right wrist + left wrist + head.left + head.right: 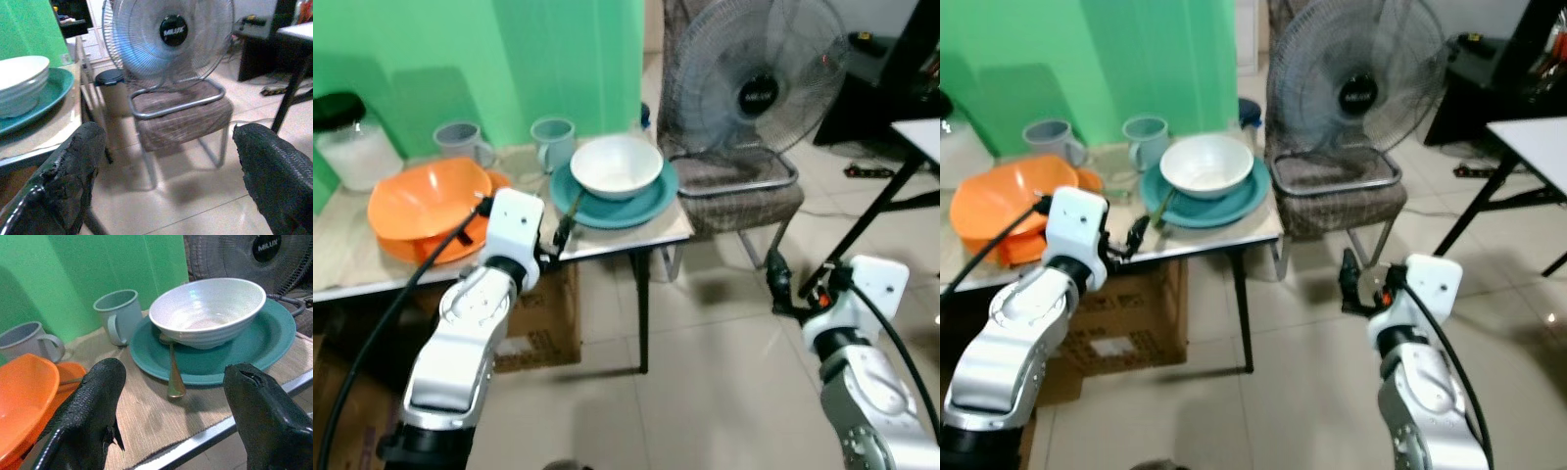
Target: Setting the table
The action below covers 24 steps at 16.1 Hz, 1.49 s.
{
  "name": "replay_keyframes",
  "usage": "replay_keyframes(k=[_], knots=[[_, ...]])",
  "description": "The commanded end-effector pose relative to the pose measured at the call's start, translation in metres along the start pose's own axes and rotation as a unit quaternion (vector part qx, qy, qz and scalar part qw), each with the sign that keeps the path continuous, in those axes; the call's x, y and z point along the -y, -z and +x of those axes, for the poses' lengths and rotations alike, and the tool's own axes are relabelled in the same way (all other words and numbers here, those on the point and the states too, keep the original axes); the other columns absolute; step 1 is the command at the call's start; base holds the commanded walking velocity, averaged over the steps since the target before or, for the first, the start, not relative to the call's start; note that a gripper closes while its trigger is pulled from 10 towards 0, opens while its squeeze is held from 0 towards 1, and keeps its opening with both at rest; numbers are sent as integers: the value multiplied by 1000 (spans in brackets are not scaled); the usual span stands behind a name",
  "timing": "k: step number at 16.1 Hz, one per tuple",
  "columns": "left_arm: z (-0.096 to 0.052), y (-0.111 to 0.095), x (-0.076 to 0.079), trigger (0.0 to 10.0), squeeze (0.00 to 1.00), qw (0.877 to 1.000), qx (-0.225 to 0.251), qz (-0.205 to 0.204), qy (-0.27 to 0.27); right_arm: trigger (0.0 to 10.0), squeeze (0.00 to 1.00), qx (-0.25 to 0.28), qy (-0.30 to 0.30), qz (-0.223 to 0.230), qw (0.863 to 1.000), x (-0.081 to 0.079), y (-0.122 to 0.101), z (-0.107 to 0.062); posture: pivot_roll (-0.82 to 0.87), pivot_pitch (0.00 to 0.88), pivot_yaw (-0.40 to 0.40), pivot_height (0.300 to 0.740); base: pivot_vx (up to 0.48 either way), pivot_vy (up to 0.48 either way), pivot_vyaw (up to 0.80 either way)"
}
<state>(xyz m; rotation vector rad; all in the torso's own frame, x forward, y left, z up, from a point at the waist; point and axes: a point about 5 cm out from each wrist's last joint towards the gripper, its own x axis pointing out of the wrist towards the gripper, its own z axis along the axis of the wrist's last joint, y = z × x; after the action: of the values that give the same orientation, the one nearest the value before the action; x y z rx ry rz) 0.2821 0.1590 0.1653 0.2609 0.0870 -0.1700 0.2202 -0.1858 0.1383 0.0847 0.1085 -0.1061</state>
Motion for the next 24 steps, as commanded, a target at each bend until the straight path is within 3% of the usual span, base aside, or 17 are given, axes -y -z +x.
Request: replay_keyframes(k=[1, 3, 4, 6, 8, 14, 24], knots=[[-1, 0, -6, 10000, 0, 1000, 7, 8, -22, 10000, 0, 2, -12, -22, 1000, -5, 0, 2, 55, 0, 12, 740, 0, 0, 0], [-1, -5, -2, 10000, 0, 999, 24, -11, -26, 10000, 0, 22, -13, -71, 997, 0, -5, 4, 53, 0, 9, 740, 0, 0, 0], [2, -5, -3, 10000, 0, 999, 27, -16, -22, 10000, 0, 31, -18, -72, 997, -2, -8, 6, 39, 0, 7, 740, 0, 0, 0], [5, -6, -5, 10000, 0, 999, 33, -13, -14, 10000, 0, 33, -35, -25, 999, -6, -11, 6, 44, 0, 2, 740, 270, 0, -209], [5, -8, -5, 10000, 0, 999, 37, -13, -21, 10000, 0, 31, -43, -32, 998, -7, -8, 6, 45, 0, -3, 740, 321, 0, -800], [3, -5, -16, 10000, 0, 999, 34, -1, -36, 10000, 0, 28, -70, -28, 997, -14, -7, 11, 63, 0, -25, 740, 344, 0, 0], [2, -5, -13, 10000, 0, 999, 36, 2, -35, 10000, 0, 28, -82, -28, 996, -15, -7, 11, 65, 0, -29, 740, 349, 0, 0]])
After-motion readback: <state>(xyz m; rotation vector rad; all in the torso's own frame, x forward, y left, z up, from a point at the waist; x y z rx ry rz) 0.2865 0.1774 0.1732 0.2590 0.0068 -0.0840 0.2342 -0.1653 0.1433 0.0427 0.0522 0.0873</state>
